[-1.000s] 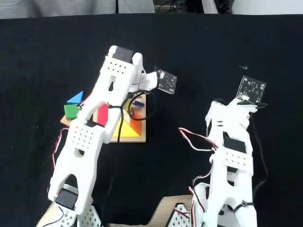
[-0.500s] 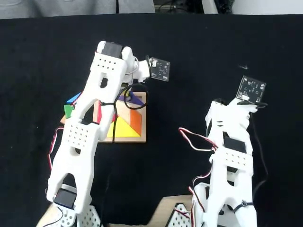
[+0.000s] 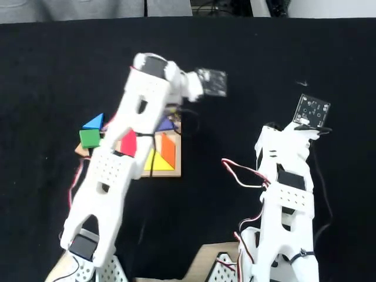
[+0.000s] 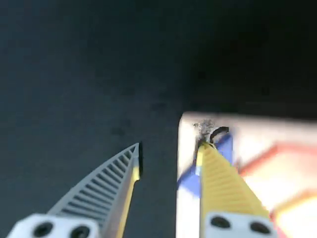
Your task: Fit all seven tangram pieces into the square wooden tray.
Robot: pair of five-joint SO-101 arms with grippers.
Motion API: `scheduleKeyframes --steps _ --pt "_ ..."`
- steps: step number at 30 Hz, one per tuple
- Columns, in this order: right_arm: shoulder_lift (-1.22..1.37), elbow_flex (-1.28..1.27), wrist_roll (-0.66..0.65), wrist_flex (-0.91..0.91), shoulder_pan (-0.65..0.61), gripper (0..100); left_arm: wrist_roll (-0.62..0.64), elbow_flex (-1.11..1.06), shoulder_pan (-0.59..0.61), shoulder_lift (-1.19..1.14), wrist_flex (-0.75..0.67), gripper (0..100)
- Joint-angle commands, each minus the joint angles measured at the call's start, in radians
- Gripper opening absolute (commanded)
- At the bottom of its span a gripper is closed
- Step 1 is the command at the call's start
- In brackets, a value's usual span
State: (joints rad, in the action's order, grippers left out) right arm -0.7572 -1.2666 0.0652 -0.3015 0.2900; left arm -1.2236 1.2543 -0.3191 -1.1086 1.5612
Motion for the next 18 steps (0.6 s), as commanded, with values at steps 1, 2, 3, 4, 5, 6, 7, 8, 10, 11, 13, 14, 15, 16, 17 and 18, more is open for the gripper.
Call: scheduleKeyframes --steps 1,2,3,4,5,6,7,8,10,11,13,14,15,16,17,18 --pt "-0.024 0.004 0.0 0.021 -0.02 1.5 0.04 0.033 -0.01 -0.038 -0.046 19" --pt "-0.024 0.004 0.0 0.021 -0.02 1.5 0.04 0.035 -0.012 -0.044 -0.034 19" --pt "-0.024 0.004 0.0 0.021 -0.02 1.5 0.038 0.035 -0.013 -0.044 -0.014 19" --pt "-0.024 0.005 0.0 0.021 -0.02 1.5 0.038 0.035 -0.016 -0.044 0.006 19" --pt "-0.024 0.005 0.0 0.021 -0.02 1.5 0.035 0.035 -0.019 -0.044 0.018 19" --pt "-0.024 0.005 0.0 0.021 -0.02 1.5 0.018 0.035 -0.019 -0.044 0.029 19" --pt "-0.024 0.005 0.0 0.021 -0.02 1.5 -0.005 0.036 -0.018 -0.044 0.041 19" --pt "-0.024 0.005 0.0 0.021 -0.02 1.5 -0.023 0.05 -0.013 -0.044 0.063 19" --pt "-0.024 0.005 0.0 0.021 -0.02 1.5 -0.046 0.096 -0.01 -0.046 0.135 19" --pt "-0.024 0.005 0.0 0.021 -0.02 1.5 -0.054 0.128 -0.01 -0.048 0.173 19" --pt "-0.024 0.005 0.0 0.021 -0.02 1.5 -0.041 0.183 -0.01 -0.055 0.199 19" --pt "-0.024 0.005 0.0 0.021 -0.02 1.5 -0.028 0.203 -0.008 -0.057 0.199 19" --pt "-0.024 0.005 0.0 0.021 -0.02 1.5 -0.02 0.214 -0.008 -0.057 0.199 19" --pt "-0.025 0.005 0.0 0.021 -0.02 1.5 -0.012 0.225 -0.008 -0.057 0.199 19" --pt "-0.025 0.005 0.0 0.021 -0.02 1.5 -0.011 0.226 -0.008 -0.049 0.199 19" --pt "-0.025 0.005 0.0 0.021 -0.02 1.5 -0.011 0.226 -0.008 -0.046 0.199 19"
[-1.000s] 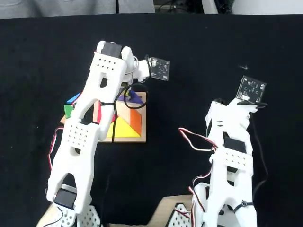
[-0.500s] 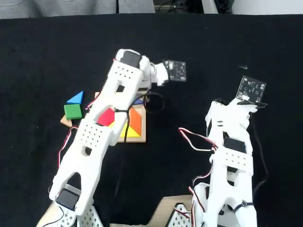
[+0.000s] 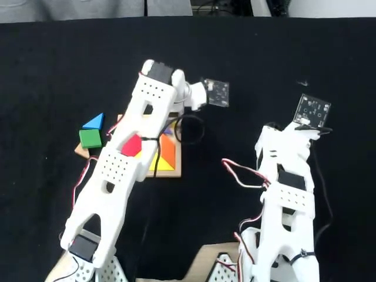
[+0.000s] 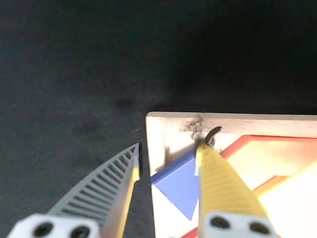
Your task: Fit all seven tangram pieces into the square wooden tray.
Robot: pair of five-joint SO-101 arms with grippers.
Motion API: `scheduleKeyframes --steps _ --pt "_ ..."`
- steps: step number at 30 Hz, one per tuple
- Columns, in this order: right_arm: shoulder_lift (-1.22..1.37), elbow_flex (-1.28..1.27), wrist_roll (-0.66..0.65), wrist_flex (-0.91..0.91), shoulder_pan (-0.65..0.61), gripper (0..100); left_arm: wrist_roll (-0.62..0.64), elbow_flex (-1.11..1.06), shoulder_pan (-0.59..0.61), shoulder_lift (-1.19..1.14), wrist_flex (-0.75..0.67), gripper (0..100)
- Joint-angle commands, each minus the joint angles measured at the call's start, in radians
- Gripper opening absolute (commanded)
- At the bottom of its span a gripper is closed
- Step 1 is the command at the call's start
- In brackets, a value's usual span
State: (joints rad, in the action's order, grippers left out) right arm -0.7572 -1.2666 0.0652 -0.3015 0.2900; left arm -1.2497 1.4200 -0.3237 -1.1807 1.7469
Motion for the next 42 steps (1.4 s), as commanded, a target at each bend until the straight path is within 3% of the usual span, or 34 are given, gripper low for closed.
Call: scheduleKeyframes --steps 1,5,14,42 --pt "-0.025 0.005 0.0 0.021 -0.02 1.5 0.015 0.076 0.002 0.026 0.012 19" --pt "-0.025 0.004 0.0 0.021 -0.02 1.5 0.015 0.206 0.088 0.014 0.012 19" --pt "-0.025 0.005 0.0 0.021 -0.02 1.5 0.008 0.242 0.28 -0.084 0.006 19" --pt "-0.025 0.004 0.0 0.023 -0.021 1.5 0.074 0.245 0.065 -0.135 -0.071 19"
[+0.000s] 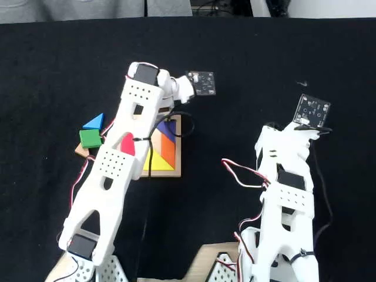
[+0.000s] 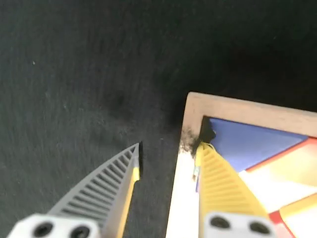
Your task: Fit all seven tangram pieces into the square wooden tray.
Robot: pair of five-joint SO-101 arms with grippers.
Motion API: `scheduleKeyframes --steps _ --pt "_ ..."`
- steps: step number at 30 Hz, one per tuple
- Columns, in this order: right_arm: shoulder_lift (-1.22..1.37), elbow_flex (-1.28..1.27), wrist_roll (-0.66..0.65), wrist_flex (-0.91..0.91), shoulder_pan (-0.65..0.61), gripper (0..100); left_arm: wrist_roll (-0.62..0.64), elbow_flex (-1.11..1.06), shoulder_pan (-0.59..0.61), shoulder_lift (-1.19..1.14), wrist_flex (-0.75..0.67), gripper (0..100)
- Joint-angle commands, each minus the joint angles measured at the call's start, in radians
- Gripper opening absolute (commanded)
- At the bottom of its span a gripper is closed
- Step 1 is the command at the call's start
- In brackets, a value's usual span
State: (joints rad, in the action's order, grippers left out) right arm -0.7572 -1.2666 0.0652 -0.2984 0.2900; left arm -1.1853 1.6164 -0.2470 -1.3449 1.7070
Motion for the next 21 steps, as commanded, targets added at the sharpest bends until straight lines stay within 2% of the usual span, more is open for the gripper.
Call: scheduleKeyframes --steps 1,3,6,11,21 --pt "-0.025 0.004 0.0 0.02 -0.021 1.5 0.009 0.048 -0.002 0.046 -0.035 19" --pt "-0.025 0.004 0.0 0.02 -0.021 1.5 0.029 0.047 0.022 0.103 -0.034 19" --pt "-0.025 0.004 0.0 0.02 -0.021 1.5 0.126 0.047 0.067 0.219 -0.031 19" --pt "-0.025 0.004 0.0 0.02 -0.021 1.5 0.233 0.041 0.127 0.407 0.055 19" --pt "-0.025 0.004 0.0 0.02 -0.021 1.5 0.54 0.041 0.371 0.588 0.055 19"
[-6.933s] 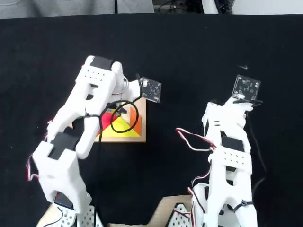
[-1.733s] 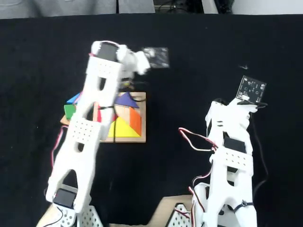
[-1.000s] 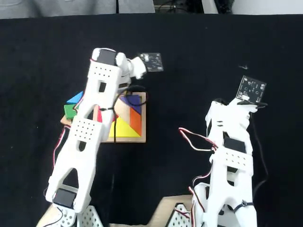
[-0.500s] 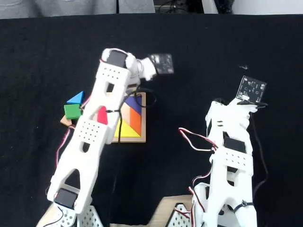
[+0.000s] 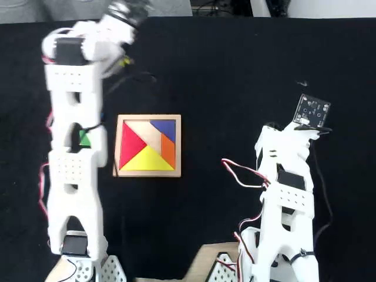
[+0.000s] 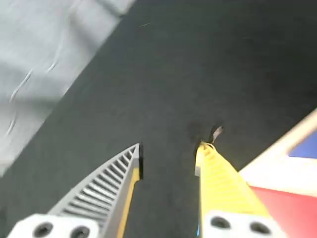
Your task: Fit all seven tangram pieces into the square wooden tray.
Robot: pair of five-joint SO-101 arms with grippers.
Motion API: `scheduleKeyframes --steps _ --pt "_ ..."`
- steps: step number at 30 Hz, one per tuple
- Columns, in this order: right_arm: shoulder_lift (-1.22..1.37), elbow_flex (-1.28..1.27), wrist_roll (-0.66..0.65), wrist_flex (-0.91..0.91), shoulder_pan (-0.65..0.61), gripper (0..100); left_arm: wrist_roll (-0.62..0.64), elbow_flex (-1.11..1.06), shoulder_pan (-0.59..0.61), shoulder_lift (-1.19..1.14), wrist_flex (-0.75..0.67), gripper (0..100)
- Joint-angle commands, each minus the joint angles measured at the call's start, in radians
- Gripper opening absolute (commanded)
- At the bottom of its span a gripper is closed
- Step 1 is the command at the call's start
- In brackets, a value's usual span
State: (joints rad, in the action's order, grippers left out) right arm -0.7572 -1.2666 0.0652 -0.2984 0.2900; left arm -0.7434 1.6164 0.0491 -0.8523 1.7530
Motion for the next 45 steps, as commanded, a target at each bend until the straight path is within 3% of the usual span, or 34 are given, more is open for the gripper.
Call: scheduleKeyframes --steps 1,5,10,19,24,31,45 --pt "-0.025 0.004 0.0 0.02 -0.021 1.5 0.138 0.041 0.102 0.107 0.009 19" --pt "-0.025 0.004 0.0 0.02 -0.021 1.5 0.269 0.039 0.205 0.153 0.011 19" --pt "-0.025 0.002 0.0 0.02 -0.021 1.5 0.288 -0.054 0.268 0.235 0.011 19" --pt "-0.025 0.002 0.0 0.02 -0.023 1.5 0.491 -0.611 0.271 0.585 0.008 19" --pt "-0.025 0.002 0.0 0.02 -0.023 1.5 0.528 -0.857 0.236 0.75 0.006 19" --pt "-0.025 0.002 0.0 0.02 -0.034 1.5 0.506 -0.964 0.217 0.796 0.006 19" --pt "-0.028 0.001 0.0 0.02 -0.044 1.5 0.158 -1.012 0.119 0.807 0.008 19"
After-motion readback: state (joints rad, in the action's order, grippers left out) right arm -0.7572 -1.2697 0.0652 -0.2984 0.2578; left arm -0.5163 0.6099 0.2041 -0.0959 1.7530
